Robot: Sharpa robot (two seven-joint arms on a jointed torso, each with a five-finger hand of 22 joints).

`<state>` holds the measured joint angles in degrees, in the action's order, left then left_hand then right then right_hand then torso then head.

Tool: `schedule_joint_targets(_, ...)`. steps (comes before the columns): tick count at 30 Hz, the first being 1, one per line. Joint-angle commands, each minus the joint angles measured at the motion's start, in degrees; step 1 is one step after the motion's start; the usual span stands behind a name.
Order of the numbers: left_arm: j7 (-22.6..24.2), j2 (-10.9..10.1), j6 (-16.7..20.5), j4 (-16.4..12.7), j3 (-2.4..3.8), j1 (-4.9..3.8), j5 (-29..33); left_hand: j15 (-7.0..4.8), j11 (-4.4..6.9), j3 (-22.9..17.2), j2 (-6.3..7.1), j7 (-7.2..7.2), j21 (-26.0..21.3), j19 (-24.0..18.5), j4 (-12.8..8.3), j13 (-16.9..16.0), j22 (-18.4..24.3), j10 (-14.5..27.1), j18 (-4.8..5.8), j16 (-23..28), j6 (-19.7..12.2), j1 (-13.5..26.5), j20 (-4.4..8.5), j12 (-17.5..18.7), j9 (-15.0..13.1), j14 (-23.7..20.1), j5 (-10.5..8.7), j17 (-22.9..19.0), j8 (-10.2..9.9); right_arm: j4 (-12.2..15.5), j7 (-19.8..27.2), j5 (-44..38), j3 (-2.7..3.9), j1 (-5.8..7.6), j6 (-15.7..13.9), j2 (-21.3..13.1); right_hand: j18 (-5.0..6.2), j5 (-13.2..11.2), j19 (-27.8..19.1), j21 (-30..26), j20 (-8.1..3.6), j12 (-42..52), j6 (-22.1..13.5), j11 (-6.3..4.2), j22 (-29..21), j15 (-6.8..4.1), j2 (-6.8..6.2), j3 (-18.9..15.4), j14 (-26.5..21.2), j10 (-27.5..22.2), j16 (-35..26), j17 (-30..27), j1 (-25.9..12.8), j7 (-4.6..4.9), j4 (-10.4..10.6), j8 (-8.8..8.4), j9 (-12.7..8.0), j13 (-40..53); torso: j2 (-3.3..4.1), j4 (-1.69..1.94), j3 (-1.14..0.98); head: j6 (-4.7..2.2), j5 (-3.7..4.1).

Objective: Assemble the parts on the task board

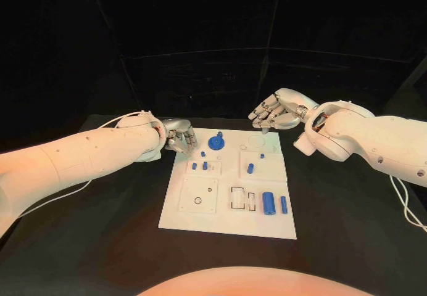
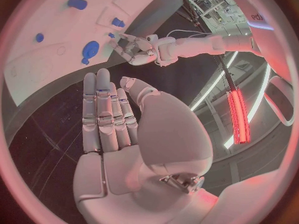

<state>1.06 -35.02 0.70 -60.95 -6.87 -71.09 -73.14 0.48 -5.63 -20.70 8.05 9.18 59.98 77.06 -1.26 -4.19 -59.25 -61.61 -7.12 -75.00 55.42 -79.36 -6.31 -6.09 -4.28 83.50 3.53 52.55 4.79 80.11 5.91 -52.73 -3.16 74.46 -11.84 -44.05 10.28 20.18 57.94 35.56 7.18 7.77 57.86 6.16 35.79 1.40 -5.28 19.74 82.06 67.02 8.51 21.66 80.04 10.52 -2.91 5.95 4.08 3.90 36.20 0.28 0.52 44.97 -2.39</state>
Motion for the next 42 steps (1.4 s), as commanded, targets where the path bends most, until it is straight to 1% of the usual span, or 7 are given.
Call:
schedule_joint_targets(1, 1.7, -2.1, 4.4, -0.8, 0.12, -0.76, 12.1, 0.12, -0.17, 0.1, -0.68, 0.09, -2.1, -1.1, -0.1, -0.1, 1.9, -0.3, -0.65, 1.1, 0.7, -0.1, -0.04, -0.6, -0.1, -0.6, 0.05, -1.7, 0.3, -0.5, -6.0, -16.2, 0.01, -0.12, 1.0, -0.2, 0.34, -1.4, 2.0, 2.2, -0.87, 0.5, 1.0, -0.61, 1.3, -0.93, 0.28, -0.3, 3.3, 1.3, 1.9, 1.2, 0.5, -0.53, -0.6, 0.45, 0.0, 0.1, -0.01, -0.02, -0.06, -0.52, 0.68)
schedule_joint_targets(7, 6.1, -6.6, 6.5, -3.8, 0.13, -1.40, 28.7, 0.08, -0.16, -0.8, -1.17, 0.28, -7.9, -4.0, -0.9, -0.2, 7.1, -1.5, -1.78, 4.2, 2.3, -1.1, -0.06, -1.6, -0.2, -2.6, 0.07, -7.3, 1.2, -1.0, -11.8, -30.1, -0.07, -1.31, 0.6, 0.0, 0.23, -3.5, 4.4, 5.9, -1.88, 0.8, 2.0, -1.57, 3.8, -1.86, 0.45, -0.9, 4.6, 1.5, 10.6, 6.3, -0.1, -1.38, -1.0, 0.17, -0.2, 0.3, 0.02, -0.01, 0.00, -1.00, 2.72)
schedule_joint_targets(13, 17.7, -11.1, 8.5, -12.2, -0.01, -1.16, 52.6, 0.20, -0.27, -1.7, -1.84, 0.74, -17.7, -9.2, -1.0, -0.2, 15.5, -2.4, -3.42, 12.1, 4.3, -1.1, -0.14, -2.7, -0.4, -7.6, 0.06, -20.1, 2.3, -1.3, -15.2, -38.9, -0.10, -3.78, -1.4, 0.5, -0.20, -5.1, 6.4, 9.7, -1.64, -0.8, 0.9, -0.80, 7.0, -1.29, 0.00, -0.5, 4.6, -2.4, 17.2, 10.0, -1.0, -0.86, -0.7, -0.94, -0.3, -0.1, 0.04, -0.14, 0.13, -1.26, 4.14)
schedule_joint_targets(19, 25.6, -14.2, 9.9, -18.9, -0.08, -0.53, 65.8, 0.31, -0.17, -1.6, -2.67, 0.70, -19.5, -10.6, -0.3, -0.2, 16.4, -2.9, -3.39, 15.3, 4.3, -0.2, -0.28, -3.7, -0.2, -10.1, 0.03, -24.8, 2.4, -1.7, -15.7, -43.1, -0.10, -6.42, -1.3, 1.4, -1.48, -5.6, 9.8, 17.0, -0.97, -1.1, -0.3, 0.01, 14.2, -0.86, -0.44, 0.4, 4.1, -4.6, 23.5, 13.5, -1.3, -0.20, -0.5, -1.94, -0.2, -0.2, -0.03, 0.19, 0.11, -1.17, 5.45)
schedule_joint_targets(24, 28.4, -16.1, 11.1, -21.6, -0.10, -0.36, 70.7, 0.20, 0.03, -1.6, -2.87, 0.57, -19.9, -10.8, -0.4, -0.4, 16.6, -3.5, -3.42, 15.5, 4.2, -0.3, -0.22, -4.3, -0.1, -10.4, 0.04, -25.1, 2.4, -2.3, -15.7, -44.3, -0.10, -7.41, -0.5, 2.0, -2.31, -5.9, 12.0, 21.9, -0.64, -1.2, -0.6, 0.30, 19.1, -0.60, -0.83, 0.8, 4.2, -5.8, 30.7, 19.0, -1.5, -0.05, -0.6, -2.09, -0.2, -0.3, -0.05, -0.07, -0.06, -1.19, 5.33)
schedule_joint_targets(28, 29.2, -17.1, 11.5, -23.2, -0.12, -0.31, 72.2, 0.18, 0.06, -1.6, -2.83, 0.56, -20.0, -10.9, -0.4, -0.4, 16.7, -3.6, -3.42, 15.7, 4.3, -0.3, -0.21, -4.5, -0.1, -10.6, 0.03, -25.4, 2.4, -2.9, -15.6, -44.9, -0.10, -7.90, -0.7, 2.5, -2.70, -6.2, 13.0, 24.2, -0.42, -1.2, -1.0, 0.51, 21.4, -0.43, -1.04, 0.9, 4.2, -6.7, 34.7, 22.1, -1.5, 0.12, -0.6, -2.19, -0.3, -0.3, 0.04, -0.01, 0.06, -1.04, 5.37)
schedule_joint_targets(42, 29.2, -17.6, 11.4, -24.6, -0.16, -0.22, 73.1, 0.17, 0.07, -1.5, -2.77, 0.55, -20.1, -11.0, -0.4, -0.5, 16.7, -3.6, -3.41, 15.8, 4.3, -0.2, -0.19, -4.6, -0.1, -10.7, 0.01, -25.6, 2.5, -4.0, -14.7, -45.4, -0.09, -8.48, 2.3, 3.8, -3.51, -6.2, 14.9, 29.1, -0.21, -0.5, -0.6, 0.48, 26.3, -0.35, -0.79, 1.7, 4.0, -6.8, 42.4, 27.7, -1.4, 0.05, -0.8, -1.94, -0.2, -0.3, 0.03, -0.13, 0.03, -0.77, 4.60)
